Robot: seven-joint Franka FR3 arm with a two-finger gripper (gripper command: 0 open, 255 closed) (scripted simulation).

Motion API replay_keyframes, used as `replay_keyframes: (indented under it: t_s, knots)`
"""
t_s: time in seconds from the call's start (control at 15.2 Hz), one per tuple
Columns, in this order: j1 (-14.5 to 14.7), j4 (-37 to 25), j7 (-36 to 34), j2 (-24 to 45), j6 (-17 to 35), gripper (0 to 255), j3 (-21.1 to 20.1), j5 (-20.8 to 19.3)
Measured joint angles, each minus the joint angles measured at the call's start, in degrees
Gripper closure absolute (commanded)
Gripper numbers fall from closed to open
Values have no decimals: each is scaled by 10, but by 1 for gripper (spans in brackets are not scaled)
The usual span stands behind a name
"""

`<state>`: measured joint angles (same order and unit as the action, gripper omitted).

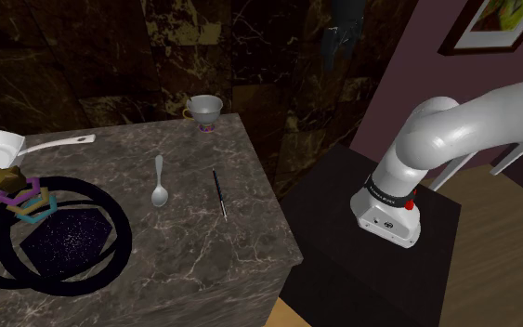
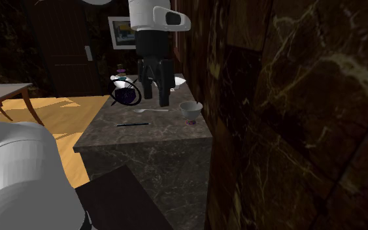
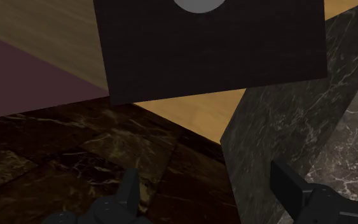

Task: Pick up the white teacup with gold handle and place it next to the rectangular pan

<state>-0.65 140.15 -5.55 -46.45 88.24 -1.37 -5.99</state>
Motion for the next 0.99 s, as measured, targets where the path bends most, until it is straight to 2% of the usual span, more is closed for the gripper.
replay_keyframes:
  t_s: [0.13,0.4,0.99]
  knots:
    - [1,0,-2,9,10,0,0,4]
    - [7,14,-10,56,81,0,5,28]
    - [34,-19,-19,219,247,0,8,103]
